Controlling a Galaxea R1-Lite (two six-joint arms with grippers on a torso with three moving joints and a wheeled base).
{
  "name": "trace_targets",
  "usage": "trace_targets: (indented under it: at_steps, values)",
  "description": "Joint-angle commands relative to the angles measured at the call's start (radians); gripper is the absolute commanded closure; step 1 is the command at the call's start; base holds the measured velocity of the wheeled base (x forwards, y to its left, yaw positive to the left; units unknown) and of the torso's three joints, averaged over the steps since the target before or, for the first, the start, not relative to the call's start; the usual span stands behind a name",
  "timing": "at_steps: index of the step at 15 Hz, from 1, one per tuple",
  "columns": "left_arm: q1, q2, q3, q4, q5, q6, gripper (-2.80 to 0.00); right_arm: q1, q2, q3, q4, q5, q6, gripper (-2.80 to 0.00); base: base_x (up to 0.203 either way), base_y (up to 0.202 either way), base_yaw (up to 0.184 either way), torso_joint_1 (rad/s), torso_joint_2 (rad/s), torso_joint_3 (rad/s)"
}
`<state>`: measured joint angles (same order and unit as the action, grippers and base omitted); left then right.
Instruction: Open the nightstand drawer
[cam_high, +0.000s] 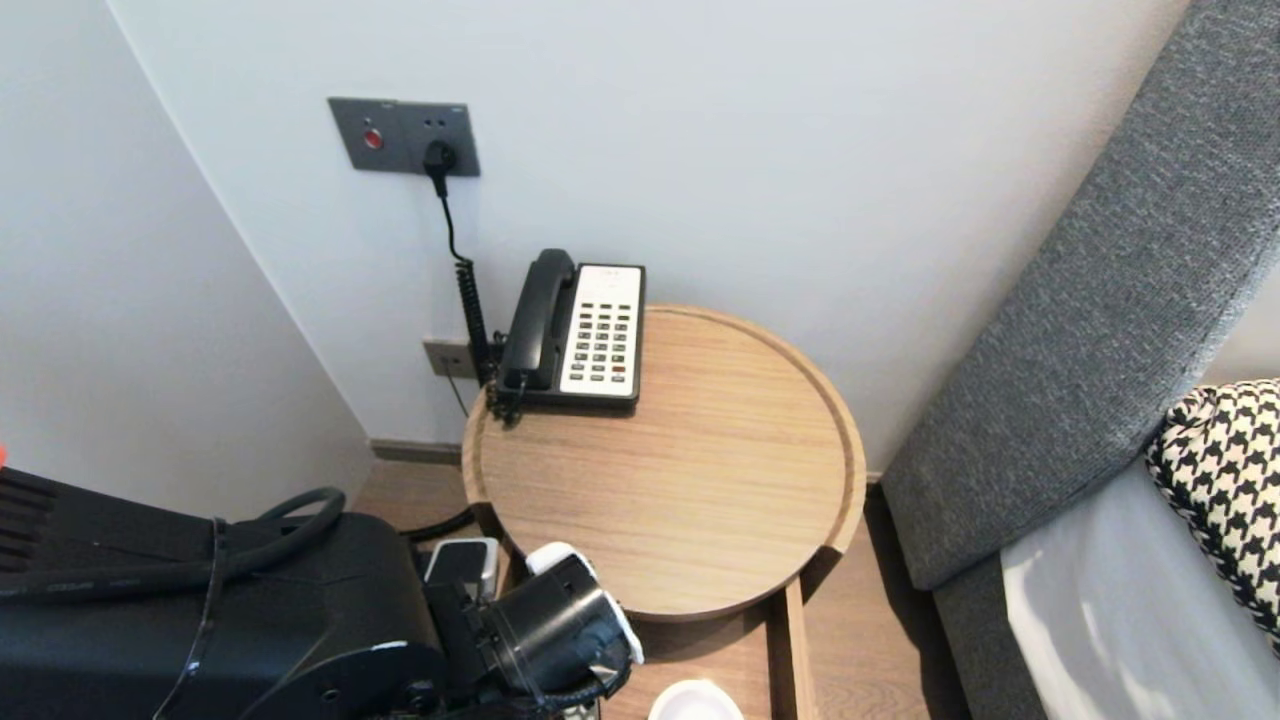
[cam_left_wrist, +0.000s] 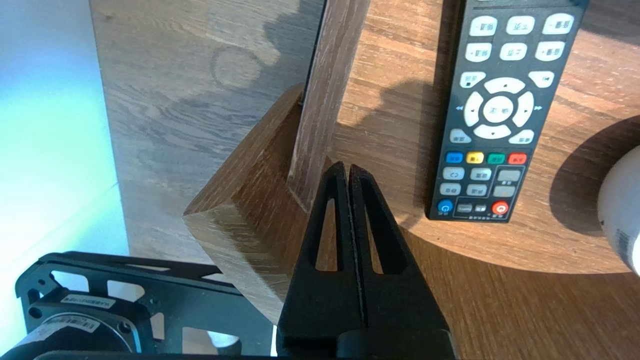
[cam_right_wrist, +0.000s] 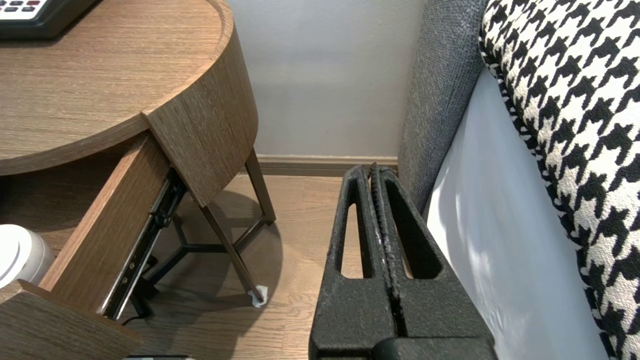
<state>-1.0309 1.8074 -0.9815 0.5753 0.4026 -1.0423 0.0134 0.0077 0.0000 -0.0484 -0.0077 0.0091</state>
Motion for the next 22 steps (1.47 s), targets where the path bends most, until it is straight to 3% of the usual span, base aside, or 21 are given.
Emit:
trace_targets:
  at_steps: [1, 8, 17, 22]
  values:
    - [0.0, -0.005, -0.012, 0.001, 0.002, -0.004, 0.0, 0.0, 0.002, 0.025, -0.001, 0.0, 0.0, 0.0, 0.0, 0.0, 0.0, 0.0, 0.0, 0.0]
    - [-0.011, -0.011, -0.034, -0.037, 0.004, -0.012, 0.0, 0.0, 0.002, 0.025, -0.001, 0.0, 0.0, 0.0, 0.0, 0.0, 0.0, 0.0, 0.0, 0.0]
    - [-0.101, -0.026, -0.031, -0.073, -0.003, -0.004, 0.0, 0.0, 0.002, 0.023, -0.001, 0.0, 0.0, 0.0, 0.0, 0.0, 0.0, 0.0, 0.0, 0.0]
    - [-0.1, -0.053, -0.022, -0.074, -0.004, -0.004, 0.0, 0.0, 0.002, 0.025, -0.001, 0.0, 0.0, 0.0, 0.0, 0.0, 0.0, 0.0, 0.0, 0.0]
